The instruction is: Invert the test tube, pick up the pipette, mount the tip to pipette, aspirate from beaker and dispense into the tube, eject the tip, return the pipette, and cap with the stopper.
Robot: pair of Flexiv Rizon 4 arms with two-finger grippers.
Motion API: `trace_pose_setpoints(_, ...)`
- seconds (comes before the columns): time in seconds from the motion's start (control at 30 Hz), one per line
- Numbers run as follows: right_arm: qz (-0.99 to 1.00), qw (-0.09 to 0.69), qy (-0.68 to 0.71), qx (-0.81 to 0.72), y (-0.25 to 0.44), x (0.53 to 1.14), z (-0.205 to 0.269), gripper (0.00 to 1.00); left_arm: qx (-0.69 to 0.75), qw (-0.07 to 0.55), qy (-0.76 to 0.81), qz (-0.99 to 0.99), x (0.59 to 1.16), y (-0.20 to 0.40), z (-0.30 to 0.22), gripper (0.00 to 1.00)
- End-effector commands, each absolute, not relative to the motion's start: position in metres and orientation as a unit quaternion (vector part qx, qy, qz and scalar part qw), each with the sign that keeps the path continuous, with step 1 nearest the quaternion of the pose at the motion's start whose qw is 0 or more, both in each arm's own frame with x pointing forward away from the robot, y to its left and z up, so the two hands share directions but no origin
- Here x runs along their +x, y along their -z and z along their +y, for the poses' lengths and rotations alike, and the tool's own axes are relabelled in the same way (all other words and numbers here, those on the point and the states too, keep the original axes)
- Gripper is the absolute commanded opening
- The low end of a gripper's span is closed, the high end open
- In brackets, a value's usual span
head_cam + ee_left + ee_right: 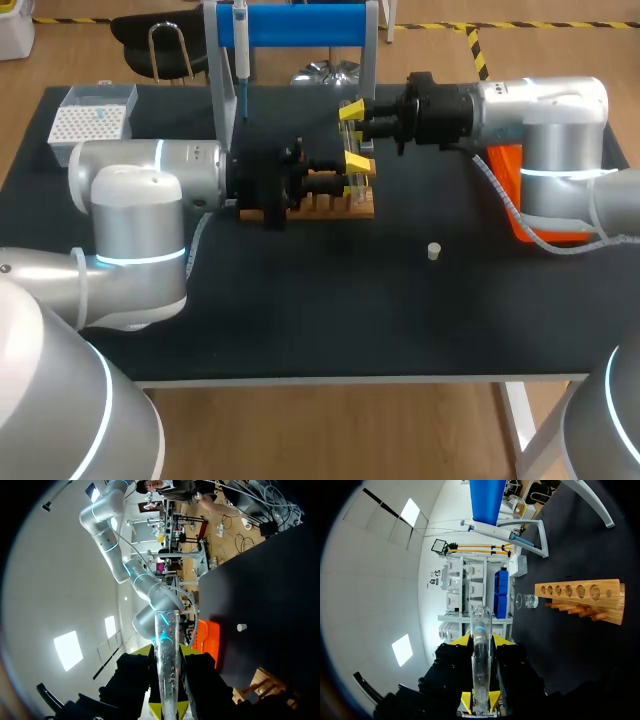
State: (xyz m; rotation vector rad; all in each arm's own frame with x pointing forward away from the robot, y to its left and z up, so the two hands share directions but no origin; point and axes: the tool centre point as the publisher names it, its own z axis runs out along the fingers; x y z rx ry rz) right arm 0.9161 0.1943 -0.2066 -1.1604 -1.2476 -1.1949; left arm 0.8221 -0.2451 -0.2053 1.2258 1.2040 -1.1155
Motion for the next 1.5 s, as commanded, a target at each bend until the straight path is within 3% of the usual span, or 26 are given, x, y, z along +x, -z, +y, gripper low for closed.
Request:
trace_pose_setpoints(0.03,-0.517,0.504,0.496,-0.482,0.206,0.915,0.194,0.0,0.511,0.521,0.464,0.502,0.822,0.205,-0.246,0.19)
trace_pose_setpoints(0.2,-0.517,0.504,0.496,-0.482,0.206,0.915,0.194,0.0,0.511,0.521,0.464,0.502,0.822,0.205,-0.246,0.02)
trace_pose_setpoints(0.43,-0.517,0.504,0.496,-0.482,0.206,0.915,0.194,0.0,0.512,0.52,0.467,0.499,0.822,0.205,-0.245,0.0)
trace_pose_setpoints(0.47,-0.517,0.504,0.496,-0.482,0.206,0.915,0.194,0.11,0.513,0.519,0.468,0.499,0.822,0.205,-0.245,0.0)
trace_pose_setpoints(0.5,-0.517,0.504,0.496,-0.482,0.206,0.915,0.194,0.52,0.513,0.518,0.468,0.499,0.822,0.206,-0.244,0.0)
trace_pose_setpoints(0.53,-0.517,0.504,0.496,-0.482,0.206,0.915,0.194,1.0,0.513,0.517,0.469,0.499,0.822,0.206,-0.244,0.0)
trace_pose_setpoints(1.13,-0.517,0.504,0.496,-0.482,0.206,0.915,0.194,1.0,0.513,0.517,0.469,0.499,0.822,0.206,-0.244,0.0)
trace_pose_setpoints(1.5,-0.692,0.198,0.609,-0.333,0.204,0.889,0.147,1.0,0.513,0.517,0.469,0.499,0.822,0.206,-0.244,0.0)
